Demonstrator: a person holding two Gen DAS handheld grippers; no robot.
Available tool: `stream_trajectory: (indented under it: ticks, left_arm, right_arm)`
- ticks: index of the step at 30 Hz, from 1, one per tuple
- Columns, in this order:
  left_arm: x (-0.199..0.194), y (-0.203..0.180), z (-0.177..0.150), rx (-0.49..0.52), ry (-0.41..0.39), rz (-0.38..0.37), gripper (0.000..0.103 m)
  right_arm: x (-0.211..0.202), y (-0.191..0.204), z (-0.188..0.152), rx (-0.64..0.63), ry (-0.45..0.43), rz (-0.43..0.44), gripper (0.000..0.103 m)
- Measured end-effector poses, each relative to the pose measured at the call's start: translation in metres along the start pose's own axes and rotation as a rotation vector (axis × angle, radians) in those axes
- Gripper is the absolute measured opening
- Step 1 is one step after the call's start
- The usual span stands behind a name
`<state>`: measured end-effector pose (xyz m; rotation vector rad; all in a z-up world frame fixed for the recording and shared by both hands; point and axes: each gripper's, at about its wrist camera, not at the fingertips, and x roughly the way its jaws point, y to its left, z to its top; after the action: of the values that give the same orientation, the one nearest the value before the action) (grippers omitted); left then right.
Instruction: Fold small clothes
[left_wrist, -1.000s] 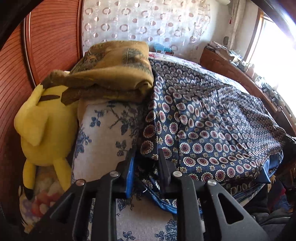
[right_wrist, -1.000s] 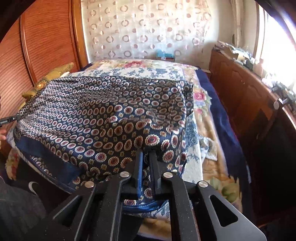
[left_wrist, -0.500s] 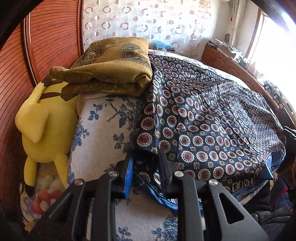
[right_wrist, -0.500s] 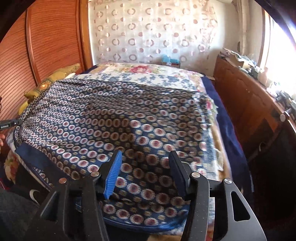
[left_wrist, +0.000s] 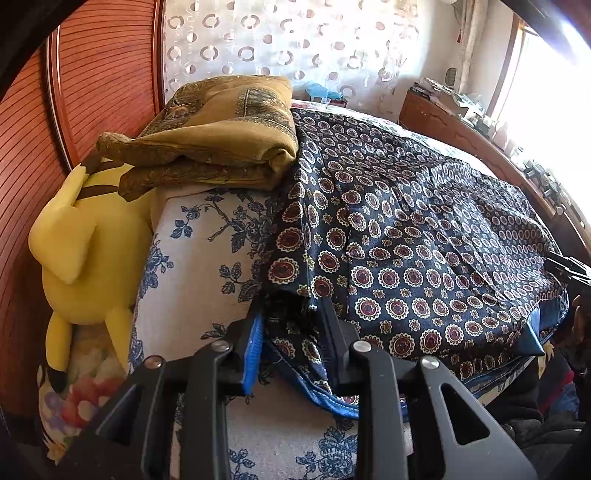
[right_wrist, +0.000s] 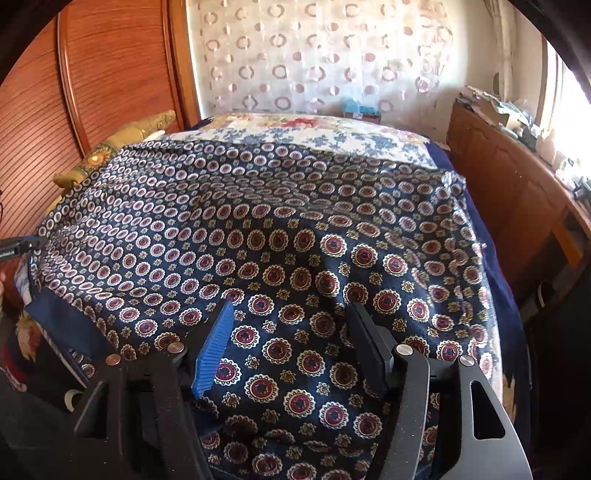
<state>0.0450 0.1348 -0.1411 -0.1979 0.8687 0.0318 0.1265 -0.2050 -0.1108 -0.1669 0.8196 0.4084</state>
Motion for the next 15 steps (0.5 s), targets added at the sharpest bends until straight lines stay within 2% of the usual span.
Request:
stream_trajectory:
  ticks: [8, 12, 15]
  left_arm:
    - [0.000, -0.003, -0.001, 0.011, -0.008, 0.014, 0.026]
    - [0.000, -0.005, -0.001, 0.013, -0.009, 0.021, 0.026]
    - [0.001, -0.008, 0.000, 0.017, -0.009, -0.024, 0.025]
  right_arm:
    - [0.012, -0.001, -0.008, 0.011, 0.031, 0.000, 0.066]
    - [0.012, 0.000, -0.011, 0.008, 0.018, -0.007, 0.067]
    - [0.012, -0.001, -0.011, 0.010, 0.011, -0.007, 0.067]
